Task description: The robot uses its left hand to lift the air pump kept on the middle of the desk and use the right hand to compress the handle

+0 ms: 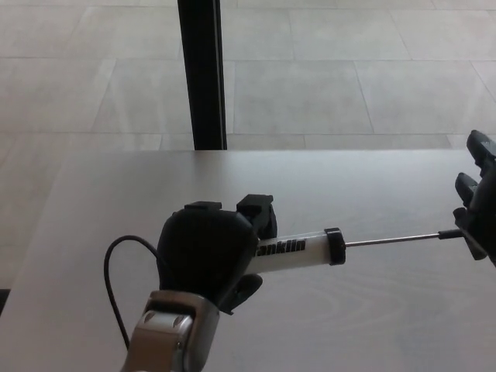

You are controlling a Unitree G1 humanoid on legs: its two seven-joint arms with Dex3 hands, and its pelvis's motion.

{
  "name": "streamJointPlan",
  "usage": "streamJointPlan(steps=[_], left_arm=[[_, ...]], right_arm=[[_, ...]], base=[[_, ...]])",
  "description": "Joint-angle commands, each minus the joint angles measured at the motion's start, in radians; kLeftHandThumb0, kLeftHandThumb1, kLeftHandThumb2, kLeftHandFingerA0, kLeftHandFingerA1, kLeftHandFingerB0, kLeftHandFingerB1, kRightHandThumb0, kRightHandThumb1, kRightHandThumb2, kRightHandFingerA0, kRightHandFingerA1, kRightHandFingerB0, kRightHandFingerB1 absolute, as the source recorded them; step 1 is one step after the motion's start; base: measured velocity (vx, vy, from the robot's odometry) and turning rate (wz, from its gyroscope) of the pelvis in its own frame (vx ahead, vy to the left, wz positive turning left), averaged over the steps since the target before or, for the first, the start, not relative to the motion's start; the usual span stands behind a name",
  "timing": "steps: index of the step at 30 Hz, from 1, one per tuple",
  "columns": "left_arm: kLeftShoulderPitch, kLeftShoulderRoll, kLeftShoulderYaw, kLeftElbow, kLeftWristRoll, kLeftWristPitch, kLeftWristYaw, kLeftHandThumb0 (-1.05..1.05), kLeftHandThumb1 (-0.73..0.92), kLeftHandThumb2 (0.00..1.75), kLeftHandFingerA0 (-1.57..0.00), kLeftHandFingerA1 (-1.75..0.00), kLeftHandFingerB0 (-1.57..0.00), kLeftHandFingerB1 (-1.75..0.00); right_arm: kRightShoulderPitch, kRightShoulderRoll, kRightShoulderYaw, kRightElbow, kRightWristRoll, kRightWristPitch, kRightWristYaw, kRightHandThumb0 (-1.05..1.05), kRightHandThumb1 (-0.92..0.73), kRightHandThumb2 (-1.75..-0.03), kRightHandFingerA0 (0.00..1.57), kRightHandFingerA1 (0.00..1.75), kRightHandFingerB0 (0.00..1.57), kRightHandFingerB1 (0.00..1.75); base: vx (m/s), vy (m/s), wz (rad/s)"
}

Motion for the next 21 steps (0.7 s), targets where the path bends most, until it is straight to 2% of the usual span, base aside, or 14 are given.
streamJointPlan(steps=[1, 2, 3, 4, 9, 13, 14, 15, 16, 17, 19, 20, 21], left_arm=[[-0.025, -0.005, 0.02, -0.013, 0.009, -0.002, 0.005, 0.0, 0.53, 1.09, -0.89, -1.75, -0.66, -1.61], [-0.025, -0.008, 0.021, -0.013, 0.008, -0.001, 0.007, 0.01, 0.5, 1.08, -1.21, -1.47, -0.95, -1.28], [-0.025, -0.008, 0.021, -0.013, 0.009, -0.001, 0.006, 0.01, 0.5, 1.08, -1.21, -1.47, -0.95, -1.28], [-0.022, -0.014, 0.029, -0.01, -0.014, -0.017, 0.021, 0.0, 0.53, 1.08, -0.9, -1.75, -0.67, -1.6], [-0.03, -0.014, 0.033, -0.014, 0.001, -0.004, -0.008, -0.03, 0.57, 1.03, -0.87, -1.75, -0.65, -1.59], [-0.037, -0.023, 0.037, -0.006, -0.003, -0.005, 0.001, -0.05, 0.57, 1.02, -0.88, -1.75, -0.64, -1.62], [-0.039, -0.025, 0.04, -0.002, -0.009, -0.012, 0.004, -0.08, 0.51, 1.08, -1.2, -1.47, -0.93, -1.28], [-0.039, -0.023, 0.041, -0.006, -0.008, -0.012, 0.001, -0.08, 0.51, 1.08, -1.2, -1.47, -0.93, -1.28], [-0.041, -0.026, 0.038, -0.003, -0.006, -0.014, 0.004, -0.05, 0.55, 1.04, -0.88, -1.75, -0.65, -1.6], [-0.042, -0.027, 0.035, 0.006, 0.003, -0.013, 0.015, -0.09, 0.51, 1.07, -1.21, -1.45, -0.92, -1.24], [-0.036, -0.033, 0.032, 0.011, 0.003, -0.015, 0.029, -0.09, 0.52, 1.06, -1.24, -1.47, -0.92, -1.26], [-0.035, -0.032, 0.028, 0.018, 0.004, -0.02, 0.032, -0.05, 0.57, 1.03, -0.91, -1.75, -0.65, -1.59], [-0.036, -0.032, 0.028, 0.018, 0.004, -0.02, 0.033, -0.05, 0.57, 1.03, -0.91, -1.75, -0.65, -1.59]], right_arm=[[-0.009, 0.0, -0.009, 0.029, 0.005, 0.013, 0.003, -0.95, -0.92, -1.29, 0.0, 0.15, 0.0, 0.1], [-0.016, 0.005, -0.011, 0.042, 0.005, -0.003, 0.001, -0.98, -0.92, -1.29, 0.0, 0.12, 0.0, 0.09], [-0.016, 0.005, -0.011, 0.042, 0.005, -0.003, 0.001, -0.98, -0.92, -1.29, 0.0, 0.12, 0.0, 0.09], [-0.021, 0.005, -0.014, 0.053, 0.003, -0.009, 0.001, -0.99, -0.92, -1.29, 0.0, 0.11, 0.0, 0.1], [-0.024, 0.014, -0.005, 0.047, 0.01, -0.019, 0.013, -0.96, -0.92, -1.29, 0.0, 0.13, 0.0, 0.12], [-0.024, 0.026, 0.006, 0.033, 0.01, -0.021, 0.013, -0.97, -0.92, -1.3, 0.0, 0.12, 0.0, 0.12], [-0.024, 0.032, 0.009, 0.025, 0.018, -0.016, 0.018, -0.98, -0.92, -1.3, 0.0, 0.11, 0.0, 0.1], [-0.023, 0.035, 0.01, 0.023, 0.019, -0.015, 0.018, -0.98, -0.92, -1.3, 0.0, 0.11, 0.0, 0.1], [-0.024, 0.047, 0.018, -0.004, 0.019, 0.008, 0.003, -0.96, -0.92, -1.3, 0.0, 0.1, 0.0, 0.11], [-0.025, 0.057, 0.022, -0.021, 0.021, 0.014, -0.002, -0.94, -0.92, -1.3, 0.0, 0.11, 0.0, 0.12], [-0.029, 0.097, 0.018, -0.044, 0.038, -0.003, -0.011, -0.93, -0.91, -1.28, 0.0, 0.12, 0.0, 0.14], [-0.032, 0.107, 0.024, -0.052, 0.027, -0.013, -0.017, -0.92, -0.89, -1.27, 0.0, 0.13, 0.0, 0.16], [-0.031, 0.109, 0.023, -0.054, 0.025, -0.011, -0.015, -0.92, -0.89, -1.27, 0.0, 0.13, 0.0, 0.16]], base=[[0.0, 0.0, 0.0], [0.0, 0.0, 0.0], [0.0, 0.0, 0.0], [0.0, 0.0, 0.0], [0.0, 0.0, 0.0], [0.0, 0.0, 0.0], [0.0, 0.0, 0.0], [0.0, 0.0, 0.0], [0.0, 0.0, 0.0], [0.0, 0.0, 0.0], [0.0, 0.0, 0.0], [0.0, 0.0, 0.0], [0.0, 0.0, 0.0]])
